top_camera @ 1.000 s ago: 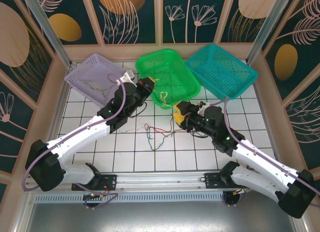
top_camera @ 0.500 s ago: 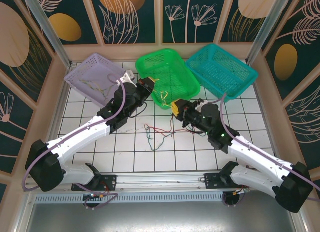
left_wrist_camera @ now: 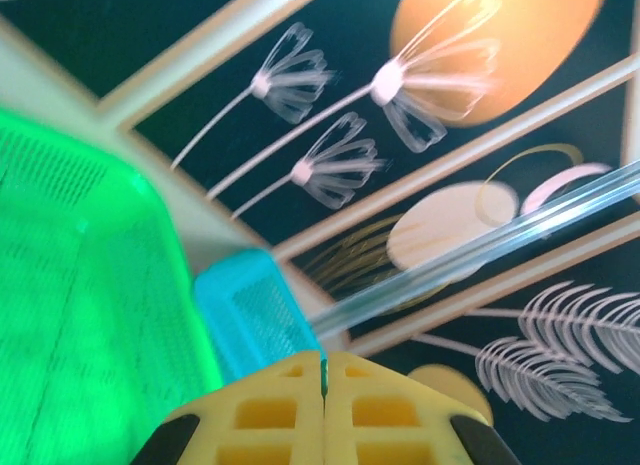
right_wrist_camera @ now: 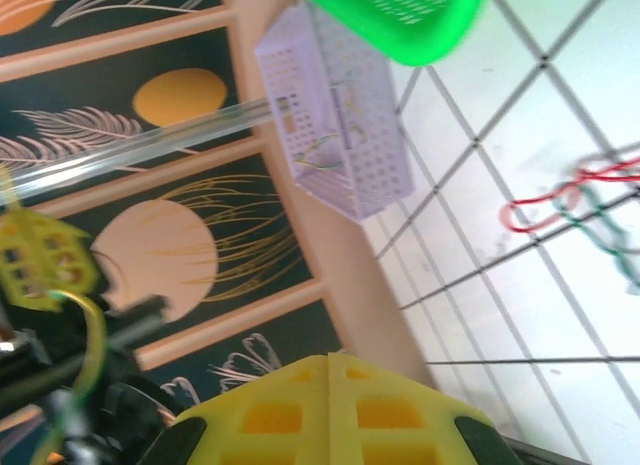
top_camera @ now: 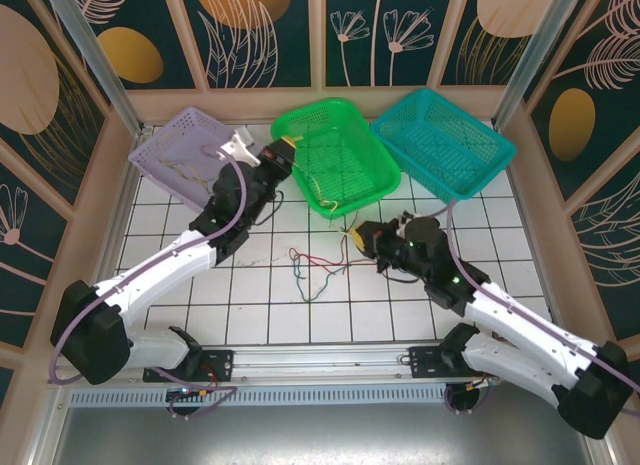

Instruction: Untangle the cables

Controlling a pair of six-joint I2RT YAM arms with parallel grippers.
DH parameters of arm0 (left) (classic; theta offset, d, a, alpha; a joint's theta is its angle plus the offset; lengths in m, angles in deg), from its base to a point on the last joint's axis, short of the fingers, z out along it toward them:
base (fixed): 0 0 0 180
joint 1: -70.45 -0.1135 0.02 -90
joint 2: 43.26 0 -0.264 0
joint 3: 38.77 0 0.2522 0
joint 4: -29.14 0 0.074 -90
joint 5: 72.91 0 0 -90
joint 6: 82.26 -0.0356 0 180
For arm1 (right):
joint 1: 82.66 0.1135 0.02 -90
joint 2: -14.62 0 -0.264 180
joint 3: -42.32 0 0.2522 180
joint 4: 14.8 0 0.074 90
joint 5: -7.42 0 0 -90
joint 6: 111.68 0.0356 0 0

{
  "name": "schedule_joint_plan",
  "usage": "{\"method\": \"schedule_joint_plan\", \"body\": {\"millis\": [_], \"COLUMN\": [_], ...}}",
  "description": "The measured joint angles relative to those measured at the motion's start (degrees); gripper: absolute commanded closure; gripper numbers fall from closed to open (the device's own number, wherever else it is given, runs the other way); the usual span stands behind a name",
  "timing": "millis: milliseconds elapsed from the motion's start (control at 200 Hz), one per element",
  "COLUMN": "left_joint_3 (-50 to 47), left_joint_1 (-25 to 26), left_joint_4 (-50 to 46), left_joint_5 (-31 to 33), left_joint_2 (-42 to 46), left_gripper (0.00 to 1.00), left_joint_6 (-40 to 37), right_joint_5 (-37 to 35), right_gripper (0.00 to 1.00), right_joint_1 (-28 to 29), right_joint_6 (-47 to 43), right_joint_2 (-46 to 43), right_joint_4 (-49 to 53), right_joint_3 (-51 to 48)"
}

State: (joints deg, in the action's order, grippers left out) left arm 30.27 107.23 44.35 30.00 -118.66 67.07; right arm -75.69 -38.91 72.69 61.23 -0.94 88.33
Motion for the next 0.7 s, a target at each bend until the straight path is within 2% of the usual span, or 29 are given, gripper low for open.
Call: {"method": "schedule_joint_plan", "body": {"millis": [135,250,425,701], "left_joint_3": [-0.4,-0.8,-3.6,-6.1], "left_joint_1": [-5.5,-8.9,-11.4,-15.3], "left_joint_4": [10.8,15.9,18.2,16.2], "left_joint_5": [-3.3,-6.3,-10.2,-12.1], "left_joint_2": [0.0,0.1,1.4,2.7], "left_gripper": [1.0,1.0,1.0,1.0], "left_joint_6": [-3.2,-4.7,-5.2,-3.4], "right_joint_5": [1.2,3.6,5.4,6.6], "right_gripper": [1.0,1.0,1.0,1.0], "right_joint_1": [-3.5,-9.3,-13.5,-13.4], "right_joint_6": [-1.7,-4.7,-8.7,-12.8], "right_joint_2": [-8.3,-9.8,-11.1,-8.1], "right_joint_4": [9.6,16.5,20.2,19.3], "right_joint_3": [-5.6,-6.7,-6.7,-5.0]}}
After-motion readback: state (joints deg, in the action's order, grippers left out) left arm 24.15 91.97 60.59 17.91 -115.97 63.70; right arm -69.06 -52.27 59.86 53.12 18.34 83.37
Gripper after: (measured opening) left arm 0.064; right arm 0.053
